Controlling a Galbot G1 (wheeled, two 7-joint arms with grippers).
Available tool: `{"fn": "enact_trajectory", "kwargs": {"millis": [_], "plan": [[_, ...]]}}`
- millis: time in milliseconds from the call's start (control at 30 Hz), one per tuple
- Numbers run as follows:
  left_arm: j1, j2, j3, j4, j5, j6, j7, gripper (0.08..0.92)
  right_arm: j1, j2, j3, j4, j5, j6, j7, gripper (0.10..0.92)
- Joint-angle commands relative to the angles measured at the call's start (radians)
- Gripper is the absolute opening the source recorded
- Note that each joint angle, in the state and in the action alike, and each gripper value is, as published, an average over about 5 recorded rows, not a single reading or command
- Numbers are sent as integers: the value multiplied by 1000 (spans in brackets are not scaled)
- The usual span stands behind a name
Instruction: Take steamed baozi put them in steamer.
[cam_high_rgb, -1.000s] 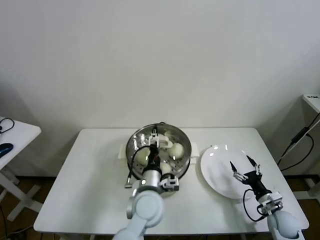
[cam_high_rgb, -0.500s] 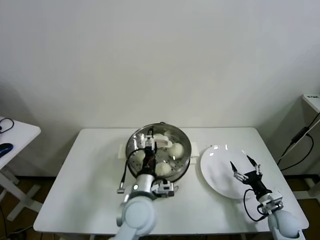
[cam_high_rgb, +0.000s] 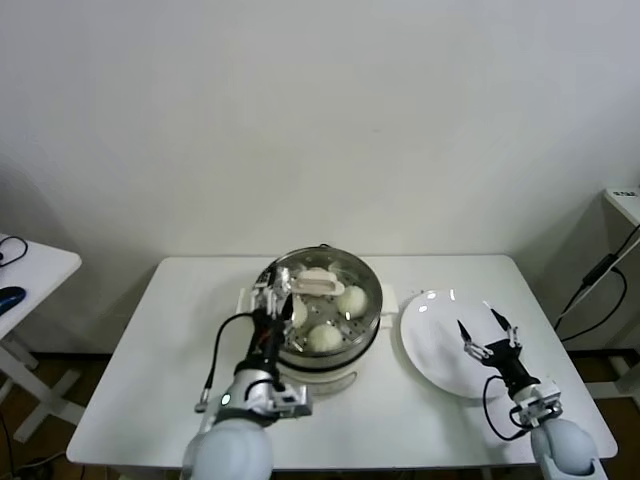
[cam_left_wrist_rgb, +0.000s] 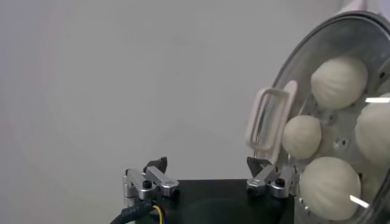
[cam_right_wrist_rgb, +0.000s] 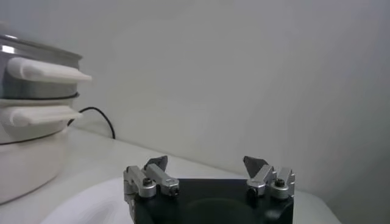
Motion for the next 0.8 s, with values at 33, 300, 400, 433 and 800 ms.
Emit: {"fn": "enact_trajectory", "kwargs": {"millis": [33, 300, 400, 433, 800], "plan": [[217, 12, -315, -61, -638, -276, -283, 823, -32, 4, -17, 92, 28, -31, 61, 823], [259, -54, -528, -1, -1162, -473, -304, 823, -75, 10, -24, 148, 105, -36, 59, 823], [279, -69, -591, 56, -1274, -538, -276, 823, -94, 8, -31, 171, 110, -32, 62, 823], [286, -70, -602, 79, -1298, -562, -266, 823, -100, 5, -34, 179, 113, -33, 64, 823], [306, -67, -619, 320, -1397, -772, -197, 823, -165, -48, -79, 259, 140, -32, 118, 823]]}}
